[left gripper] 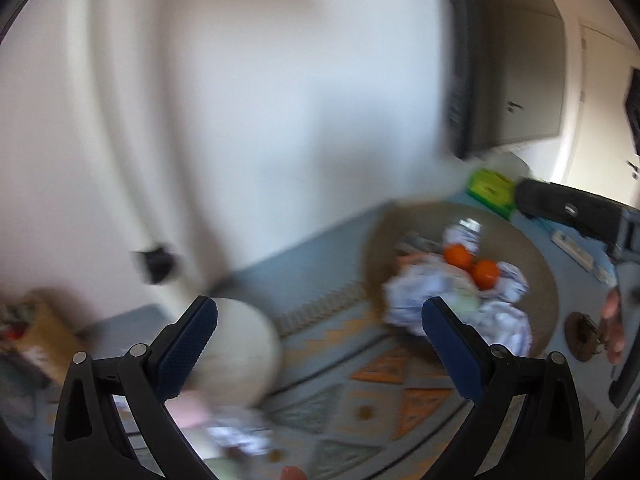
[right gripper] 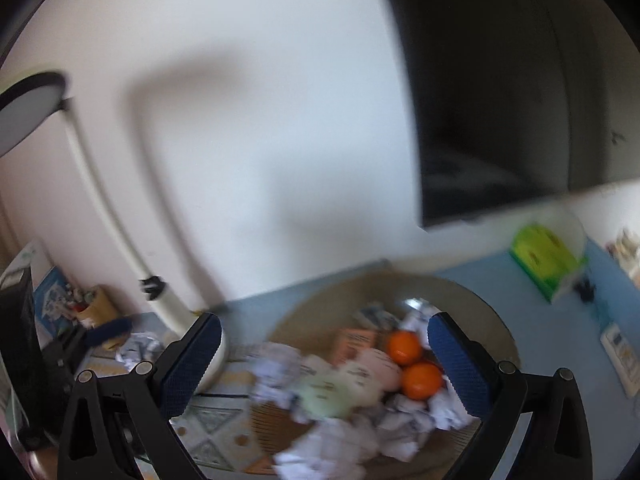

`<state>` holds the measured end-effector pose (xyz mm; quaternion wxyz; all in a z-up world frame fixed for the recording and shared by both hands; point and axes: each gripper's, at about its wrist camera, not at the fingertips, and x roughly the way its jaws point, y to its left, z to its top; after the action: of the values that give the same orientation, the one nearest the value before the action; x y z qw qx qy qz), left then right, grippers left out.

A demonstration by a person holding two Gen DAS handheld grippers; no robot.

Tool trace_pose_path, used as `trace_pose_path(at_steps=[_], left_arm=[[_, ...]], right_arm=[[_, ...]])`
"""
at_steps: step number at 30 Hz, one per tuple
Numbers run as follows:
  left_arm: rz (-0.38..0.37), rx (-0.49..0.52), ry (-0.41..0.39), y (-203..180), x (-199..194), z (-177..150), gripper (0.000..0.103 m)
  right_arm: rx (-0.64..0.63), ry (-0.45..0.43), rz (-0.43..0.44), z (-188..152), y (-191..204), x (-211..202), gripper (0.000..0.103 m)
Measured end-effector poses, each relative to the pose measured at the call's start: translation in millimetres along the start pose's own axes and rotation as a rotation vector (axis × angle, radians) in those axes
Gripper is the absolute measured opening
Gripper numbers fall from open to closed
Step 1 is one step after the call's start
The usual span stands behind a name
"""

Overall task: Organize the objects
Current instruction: 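Move the left tool to the stacked pastel plush while the right tool approaches a paper ball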

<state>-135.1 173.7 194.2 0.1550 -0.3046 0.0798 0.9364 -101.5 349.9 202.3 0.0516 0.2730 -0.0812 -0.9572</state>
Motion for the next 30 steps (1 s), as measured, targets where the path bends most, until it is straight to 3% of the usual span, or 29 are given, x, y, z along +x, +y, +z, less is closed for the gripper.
trace_pose_path(at_steps=[5,10,15,17,21,30], left_arm=[[0.08,-0.067,0.009,67,-27,-18,0.103],[0.083,-0.126,0.087,107,-26,-74,0.102],[0.041,-0.148,0.176,109,1,-126,0.102],[0.038,-0.137,0.195,106,9,-138,0.102],[0.034,-0.137,0.23,107,22,-152,0.102],[0.006,-0.194,0.273,114,46,-157,0.102]], right_arm=[[-0.077,0.002,0.093,-4,57,-1,0.103],[-0.137,0.087,0.188,-36,112,27,0.103],[-0.201,0.21,0.241,-83,146,73,0.103],[-0.201,0.258,0.28,-102,154,91,0.103],[-0.179,0.31,0.276,-128,158,119,0.103],[-0.107,0.308,0.355,-144,157,147,0.103]])
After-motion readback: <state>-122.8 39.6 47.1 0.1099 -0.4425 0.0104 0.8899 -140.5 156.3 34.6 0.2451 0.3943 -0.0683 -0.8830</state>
